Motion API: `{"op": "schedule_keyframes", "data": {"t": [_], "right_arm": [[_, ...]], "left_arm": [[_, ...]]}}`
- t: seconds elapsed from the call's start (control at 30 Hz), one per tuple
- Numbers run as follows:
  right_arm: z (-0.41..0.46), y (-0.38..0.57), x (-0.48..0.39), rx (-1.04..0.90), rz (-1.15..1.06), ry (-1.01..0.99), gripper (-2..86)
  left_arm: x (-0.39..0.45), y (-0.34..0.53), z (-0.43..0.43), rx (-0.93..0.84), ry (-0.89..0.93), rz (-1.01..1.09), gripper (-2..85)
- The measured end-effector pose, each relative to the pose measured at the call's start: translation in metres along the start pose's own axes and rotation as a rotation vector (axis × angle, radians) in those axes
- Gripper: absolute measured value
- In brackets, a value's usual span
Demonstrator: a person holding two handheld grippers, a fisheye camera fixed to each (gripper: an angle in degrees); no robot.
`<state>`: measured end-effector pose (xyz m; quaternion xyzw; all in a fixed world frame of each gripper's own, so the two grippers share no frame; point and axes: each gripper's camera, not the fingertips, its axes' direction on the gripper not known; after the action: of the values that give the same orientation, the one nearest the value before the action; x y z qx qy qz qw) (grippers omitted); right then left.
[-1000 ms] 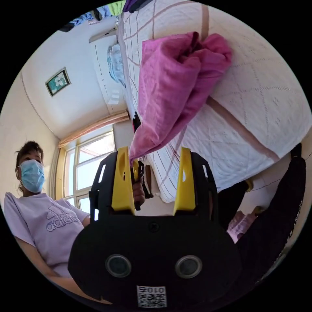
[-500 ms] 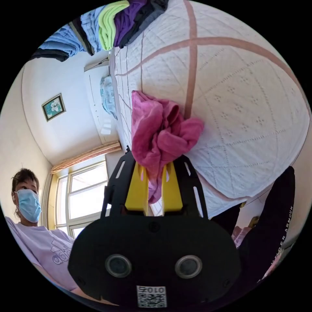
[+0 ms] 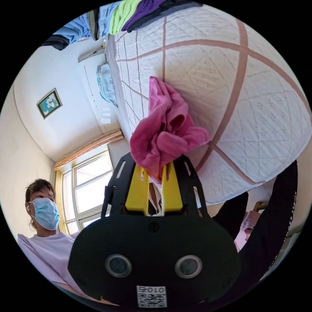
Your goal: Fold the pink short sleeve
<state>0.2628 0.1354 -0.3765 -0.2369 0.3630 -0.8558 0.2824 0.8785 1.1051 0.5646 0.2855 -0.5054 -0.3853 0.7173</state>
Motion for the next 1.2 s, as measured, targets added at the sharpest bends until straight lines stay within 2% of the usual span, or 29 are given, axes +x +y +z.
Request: {"op": "schedule_keyframes", "data": {"t": [0.1, 0.2, 0.27, 0.33, 0.4, 0.63, 0.73, 0.87, 1.03, 1.2], "right_arm": [[0.020, 0.003, -0.014, -0.040, -0.014, 0.013, 7.6], [0.040, 0.009, -0.021, -0.063, -0.017, 0.028, 7.5], [0.051, 0.013, -0.027, -0.086, -0.053, 0.102, 7.4], [0.066, 0.017, -0.036, -0.119, -0.106, 0.315, 7.2], [0.078, 0.021, -0.042, -0.136, -0.138, 0.376, 7.0], [0.153, 0.062, -0.128, -0.198, -0.332, 0.396, 6.5], [0.199, 0.090, -0.179, -0.252, -0.446, 0.379, 6.5], [0.256, 0.137, -0.221, -0.325, -0.523, 0.350, 6.5], [0.348, 0.217, -0.257, -0.428, -0.571, 0.325, 6.5], [0.436, 0.277, -0.289, -0.543, -0.615, 0.268, 6.7]], "left_arm": [[0.005, 0.010, 0.005, 0.056, 0.084, -0.005, 12.2], [0.015, 0.018, 0.017, 0.015, 0.111, 0.006, 9.8], [0.020, 0.026, 0.019, 0.005, 0.109, 0.019, 8.4], [0.024, 0.039, 0.017, -0.009, 0.091, -0.020, 7.6], [0.038, 0.057, 0.011, -0.034, 0.053, -0.028, 7.1], [0.132, 0.094, -0.033, -0.015, 0.032, 0.138, 7.5], [0.183, 0.113, -0.073, 0.014, 0.076, 0.224, 7.6], [0.253, 0.154, -0.148, 0.034, 0.037, 0.350, 7.7], [0.298, 0.225, -0.239, 0.081, 0.010, 0.374, 7.6], [0.342, 0.312, -0.342, 0.204, -0.016, 0.386, 7.6]]}}
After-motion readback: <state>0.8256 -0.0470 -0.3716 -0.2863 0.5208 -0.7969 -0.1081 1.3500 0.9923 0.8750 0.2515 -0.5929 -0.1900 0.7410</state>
